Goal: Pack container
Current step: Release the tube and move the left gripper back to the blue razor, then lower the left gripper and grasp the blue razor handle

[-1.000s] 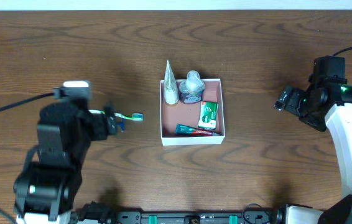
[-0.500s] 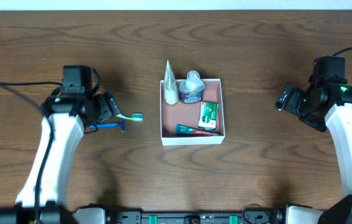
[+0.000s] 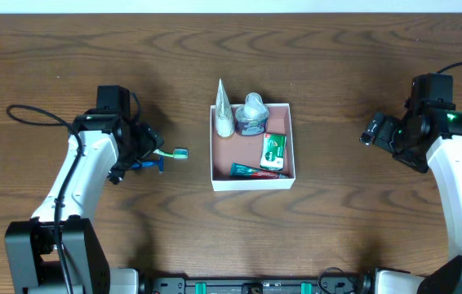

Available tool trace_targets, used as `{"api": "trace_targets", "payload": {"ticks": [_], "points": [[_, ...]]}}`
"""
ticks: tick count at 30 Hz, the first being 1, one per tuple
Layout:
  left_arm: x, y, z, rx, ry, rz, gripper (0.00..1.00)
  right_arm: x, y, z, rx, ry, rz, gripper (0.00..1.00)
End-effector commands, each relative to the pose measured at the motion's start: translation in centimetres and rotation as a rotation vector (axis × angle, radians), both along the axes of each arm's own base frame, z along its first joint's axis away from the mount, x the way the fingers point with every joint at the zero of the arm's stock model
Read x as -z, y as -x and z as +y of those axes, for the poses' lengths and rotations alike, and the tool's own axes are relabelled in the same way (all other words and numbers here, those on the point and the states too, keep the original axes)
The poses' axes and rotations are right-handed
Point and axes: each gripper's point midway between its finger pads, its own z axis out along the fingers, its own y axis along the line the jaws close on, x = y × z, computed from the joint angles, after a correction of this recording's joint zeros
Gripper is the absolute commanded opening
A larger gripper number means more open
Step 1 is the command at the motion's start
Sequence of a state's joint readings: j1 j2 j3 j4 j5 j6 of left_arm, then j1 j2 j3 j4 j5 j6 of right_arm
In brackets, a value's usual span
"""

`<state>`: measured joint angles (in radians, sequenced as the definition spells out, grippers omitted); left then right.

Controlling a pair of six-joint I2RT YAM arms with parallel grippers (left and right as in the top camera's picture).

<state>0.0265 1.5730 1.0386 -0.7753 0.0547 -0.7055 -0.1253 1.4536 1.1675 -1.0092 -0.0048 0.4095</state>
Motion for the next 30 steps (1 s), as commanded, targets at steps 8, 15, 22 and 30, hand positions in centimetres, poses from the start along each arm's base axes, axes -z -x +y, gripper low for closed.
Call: {"api": "trace_targets", "payload": {"ticks": [8, 15, 22, 30], "points": [[0.7, 0.3, 0.1, -0.386, 0.072, 0.007, 0.98, -0.5, 0.0, -0.2, -0.001, 0.004, -0.016, 0.99], [3.8, 2.6, 0.0, -0.532, 0.087, 0.05, 0.95, -0.5, 0.0, -0.2, -0.001, 0.004, -0.016, 0.99], [5.9, 3.3, 0.0, -0.532, 0.092, 0.029, 0.84, -0.5, 0.0, -0.2, -0.001, 0.004, -0.016, 0.99], [6.9, 3.1, 0.1, -0.531, 0.093, -0.008, 0.71, -0.5, 0.0, -0.2, -0.001, 0.004, -0.016, 0.99]]}}
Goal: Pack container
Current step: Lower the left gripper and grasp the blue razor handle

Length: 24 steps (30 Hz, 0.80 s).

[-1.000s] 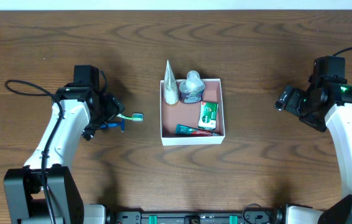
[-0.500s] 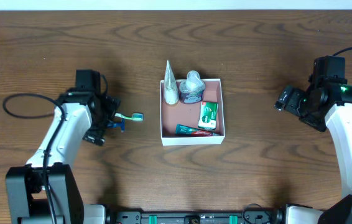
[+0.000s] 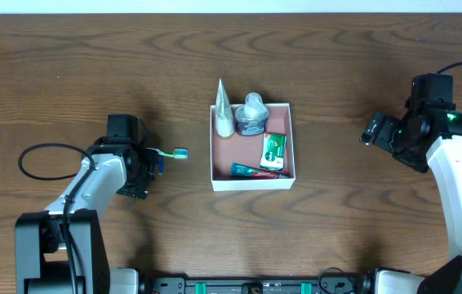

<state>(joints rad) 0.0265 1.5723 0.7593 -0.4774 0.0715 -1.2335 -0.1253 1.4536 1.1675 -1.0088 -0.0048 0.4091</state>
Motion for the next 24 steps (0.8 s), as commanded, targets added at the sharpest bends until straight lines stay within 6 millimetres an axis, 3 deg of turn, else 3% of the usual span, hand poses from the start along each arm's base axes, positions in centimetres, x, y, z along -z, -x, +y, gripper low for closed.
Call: {"api": "trace_targets", "payload": {"ticks": [1, 5, 18, 24], "points": [[0.67, 0.7, 0.56, -0.016, -0.022, 0.016, 0.69, -0.5, 0.01, -0.17, -0.001, 0.004, -0.016, 0.99], [0.66, 0.69, 0.91, -0.012, -0.043, 0.016, 0.59, -0.5, 0.01, -0.17, 0.0, 0.004, -0.016, 0.99], [0.68, 0.82, 0.91, 0.235, -0.09, 0.024, 0.08, -0.5, 0.01, -0.17, 0.0, 0.004, -0.016, 0.99], [0.38, 0.41, 0.52, 0.404, -0.098, 0.006, 0.06, -0.5, 0.01, -0.17, -0.001, 0.004, -0.016, 0.99]]}}
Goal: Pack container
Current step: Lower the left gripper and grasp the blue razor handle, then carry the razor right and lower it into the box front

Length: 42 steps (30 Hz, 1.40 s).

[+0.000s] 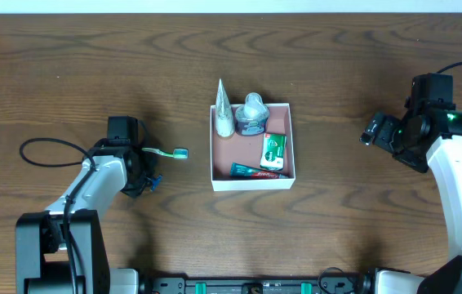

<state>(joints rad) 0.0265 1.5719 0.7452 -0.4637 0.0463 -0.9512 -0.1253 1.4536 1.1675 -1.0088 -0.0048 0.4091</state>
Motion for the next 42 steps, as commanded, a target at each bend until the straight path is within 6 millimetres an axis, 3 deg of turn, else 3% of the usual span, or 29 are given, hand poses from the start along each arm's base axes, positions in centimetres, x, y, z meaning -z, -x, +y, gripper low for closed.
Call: {"api": "trace_targets", "payload": {"ticks": [1, 5, 9, 12, 17, 23, 26, 30, 36, 42], "points": [[-0.2, -0.1, -0.1, 0.16, -0.01, -0.003, 0.06, -0.5, 0.0, -0.2, -0.001, 0.004, -0.016, 0.99], [-3.0, -2.3, -2.2, 0.343, 0.088, -0.128, 0.06, -0.5, 0.0, -0.2, -0.001, 0.004, -0.016, 0.99], [-8.7, -4.5, -5.2, 0.547, 0.191, -0.348, 0.06, -0.5, 0.0, -0.2, 0.0, 0.004, -0.016, 0.99], [-13.5, -5.0, -7.3, 0.73, 0.209, -0.528, 0.06, -0.5, 0.0, -0.2, -0.001, 0.004, -0.016, 0.99], [-20.2, -2.9, -11.3, 1.087, 0.126, -0.798, 0.06, -0.5, 0.0, -0.2, 0.0, 0.004, -0.016, 0.99], [-24.1, 1.1, -17.7, 1.544, -0.027, -1.024, 0.06, -0.5, 0.0, -0.2, -0.001, 0.004, -0.016, 0.99], [-24.2, 3.3, -21.1, 1.805, -0.089, -1.109, 0.06, -0.5, 0.0, -0.2, -0.001, 0.004, -0.016, 0.99], [-21.8, 4.4, -23.7, 2.096, -0.273, -1.091, 0.06, -0.5, 0.0, -0.2, -0.001, 0.004, -0.016, 0.99], [-15.6, 1.9, -23.3, 2.319, -0.595, -0.778, 0.06, -0.5, 0.0, -0.2, -0.001, 0.004, -0.016, 0.99], [-12.2, 0.1, -22.8, 2.336, -0.644, -0.619, 0.06, -0.5, 0.0, -0.2, -0.001, 0.004, -0.016, 0.99]]}}
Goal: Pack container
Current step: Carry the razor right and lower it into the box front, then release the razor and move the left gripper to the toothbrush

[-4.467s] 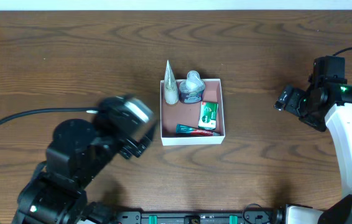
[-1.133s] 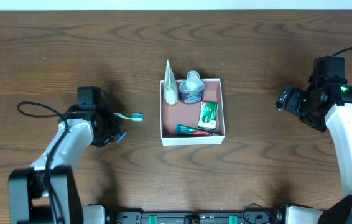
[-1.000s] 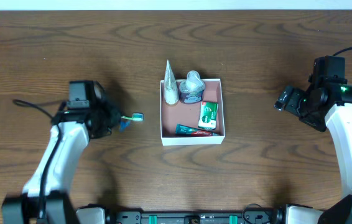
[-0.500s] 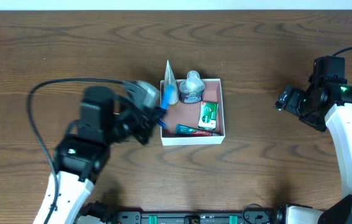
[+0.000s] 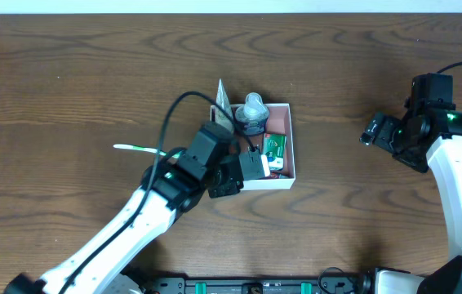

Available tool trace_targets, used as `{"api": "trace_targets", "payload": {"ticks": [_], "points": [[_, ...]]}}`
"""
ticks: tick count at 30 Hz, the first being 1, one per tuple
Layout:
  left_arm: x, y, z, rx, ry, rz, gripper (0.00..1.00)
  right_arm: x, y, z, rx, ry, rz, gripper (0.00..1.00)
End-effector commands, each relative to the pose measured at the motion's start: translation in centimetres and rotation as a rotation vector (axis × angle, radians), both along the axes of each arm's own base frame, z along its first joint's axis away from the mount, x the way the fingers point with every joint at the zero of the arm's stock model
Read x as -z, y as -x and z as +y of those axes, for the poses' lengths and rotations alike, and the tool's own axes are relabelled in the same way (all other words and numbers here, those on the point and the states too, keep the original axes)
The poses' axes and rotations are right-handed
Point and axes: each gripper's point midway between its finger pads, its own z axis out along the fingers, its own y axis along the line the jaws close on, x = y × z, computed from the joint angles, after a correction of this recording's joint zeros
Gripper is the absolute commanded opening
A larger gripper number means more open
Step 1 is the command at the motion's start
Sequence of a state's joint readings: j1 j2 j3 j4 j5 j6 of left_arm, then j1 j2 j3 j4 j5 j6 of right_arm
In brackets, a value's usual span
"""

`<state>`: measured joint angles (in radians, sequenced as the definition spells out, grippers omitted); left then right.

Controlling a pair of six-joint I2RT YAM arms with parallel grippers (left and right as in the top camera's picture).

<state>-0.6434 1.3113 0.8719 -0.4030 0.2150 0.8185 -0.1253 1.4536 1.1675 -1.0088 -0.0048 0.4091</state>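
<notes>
The white box (image 5: 289, 137) stands mid-table. It holds a grey-capped bottle (image 5: 252, 114), a green packet (image 5: 275, 148) and a tube mostly hidden under my arm; a white cone-shaped tube (image 5: 224, 100) leans at its far left corner. My left gripper (image 5: 255, 167) hangs over the box's near left part, its white fingers pointing right; what is between them is hidden. A green-and-white toothbrush (image 5: 137, 149) lies on the table to the left, its head end under my left arm. My right gripper (image 5: 371, 131) hovers far right of the box.
The left arm (image 5: 166, 192) stretches diagonally from the near edge to the box, with a black cable (image 5: 174, 110) arching above it. The right arm (image 5: 459, 180) runs along the right side of the brown wooden table (image 5: 68, 73).
My left gripper was low on the table left of the toothbrush, by a small blue item. Now the arm reaches over the box's left part; the blue item no longer shows on the table.
At first my left gripper sat at the toothbrush handle with a blue item beside it. It then shifted slightly nearer, staying by the blue item in the two later moments. By now it stands over the box, and the toothbrush lies on the table. The right arm never moved.
</notes>
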Motion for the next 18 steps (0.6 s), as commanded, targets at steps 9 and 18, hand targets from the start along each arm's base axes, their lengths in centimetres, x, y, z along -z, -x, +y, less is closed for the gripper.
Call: {"api": "trace_targets", "payload": {"ticks": [9, 18], "points": [[-1.1, -2.2, -0.7, -0.017, -0.011, -0.12, 0.57, -0.5, 0.0, -0.2, 0.0, 0.004, -0.016, 0.99], [-10.4, 2.8, -3.8, -0.063, 0.347, -0.13, 0.61, -0.5, 0.0, -0.2, 0.0, 0.004, -0.016, 0.99]]}}
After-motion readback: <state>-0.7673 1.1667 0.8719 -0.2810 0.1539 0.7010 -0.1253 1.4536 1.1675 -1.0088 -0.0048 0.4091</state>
